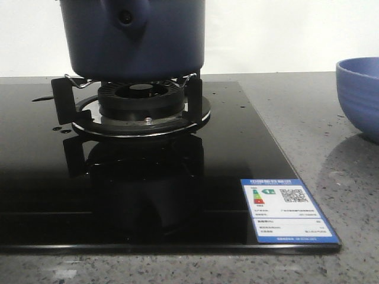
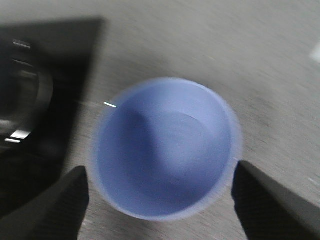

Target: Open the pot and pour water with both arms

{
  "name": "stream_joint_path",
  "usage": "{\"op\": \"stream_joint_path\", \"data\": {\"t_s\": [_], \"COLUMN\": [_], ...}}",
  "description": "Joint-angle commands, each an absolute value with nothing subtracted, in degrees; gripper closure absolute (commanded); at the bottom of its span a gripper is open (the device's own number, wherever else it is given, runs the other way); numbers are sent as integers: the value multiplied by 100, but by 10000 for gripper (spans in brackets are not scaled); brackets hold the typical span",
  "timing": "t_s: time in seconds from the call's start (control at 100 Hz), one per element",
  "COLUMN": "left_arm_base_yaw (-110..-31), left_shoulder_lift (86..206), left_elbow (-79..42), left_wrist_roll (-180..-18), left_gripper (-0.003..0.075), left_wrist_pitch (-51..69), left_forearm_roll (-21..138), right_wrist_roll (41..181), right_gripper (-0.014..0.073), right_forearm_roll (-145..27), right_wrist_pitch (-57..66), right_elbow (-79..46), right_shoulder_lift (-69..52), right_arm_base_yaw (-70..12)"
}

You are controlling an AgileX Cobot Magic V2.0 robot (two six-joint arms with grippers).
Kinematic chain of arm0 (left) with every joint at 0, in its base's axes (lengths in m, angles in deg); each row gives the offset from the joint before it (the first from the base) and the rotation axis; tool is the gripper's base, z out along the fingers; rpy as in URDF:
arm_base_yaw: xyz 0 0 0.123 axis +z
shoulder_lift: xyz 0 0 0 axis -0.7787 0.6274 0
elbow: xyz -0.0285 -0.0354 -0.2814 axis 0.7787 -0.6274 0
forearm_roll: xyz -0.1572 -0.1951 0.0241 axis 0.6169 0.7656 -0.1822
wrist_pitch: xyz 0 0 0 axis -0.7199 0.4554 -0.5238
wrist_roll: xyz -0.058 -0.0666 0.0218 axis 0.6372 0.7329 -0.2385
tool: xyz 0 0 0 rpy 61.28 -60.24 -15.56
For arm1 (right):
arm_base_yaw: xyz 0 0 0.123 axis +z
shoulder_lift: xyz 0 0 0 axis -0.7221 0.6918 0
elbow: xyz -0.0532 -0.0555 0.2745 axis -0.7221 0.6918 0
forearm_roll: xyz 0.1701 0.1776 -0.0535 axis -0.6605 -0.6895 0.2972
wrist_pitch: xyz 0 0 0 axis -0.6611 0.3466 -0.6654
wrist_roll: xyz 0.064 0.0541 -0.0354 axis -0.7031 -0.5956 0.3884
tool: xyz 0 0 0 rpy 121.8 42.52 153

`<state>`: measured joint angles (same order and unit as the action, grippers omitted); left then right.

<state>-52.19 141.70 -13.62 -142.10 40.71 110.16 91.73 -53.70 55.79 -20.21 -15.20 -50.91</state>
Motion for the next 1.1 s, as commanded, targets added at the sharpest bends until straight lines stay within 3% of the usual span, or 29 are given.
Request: {"op": "stream_joint_path", "data": {"t_s": [0.0,0.16,0.41,0.73,0.82,1.04,1.09], "left_arm_base_yaw": [-5301,-5309,-5309,-5309,-5309,-5309,-5309], "left_shoulder_lift": [14034,13961,13852,13805,13805,13805,13805], "left_elbow": [-1298,-1626,-1829,-1829,-1829,-1829,-1829], "left_wrist_roll": [-14119,-14094,-14094,-14141,-14141,-14154,-14165], "left_gripper": [510,510,510,510,510,510,510], "left_wrist_pitch": [3650,3558,3558,3536,3531,3523,3523], "left_forearm_roll": [11457,11912,12135,12173,12217,12354,12404], "right_wrist_roll": [8825,8824,8824,8906,9045,9291,9303], "right_gripper": [132,239,241,272,352,665,661], "right_forearm_roll": [-4878,-4878,-5279,-6101,-6268,-6383,-6412], "right_wrist_pitch": [5629,5419,5052,4295,4259,4134,4182], "right_elbow": [-2251,-2053,-1456,-587,-531,-619,-679], "right_shoulder_lift": [-1284,-824,-349,15,95,95,95], "right_arm_base_yaw": [-5119,-5135,-5646,-5691,-5691,-5691,-5691]}}
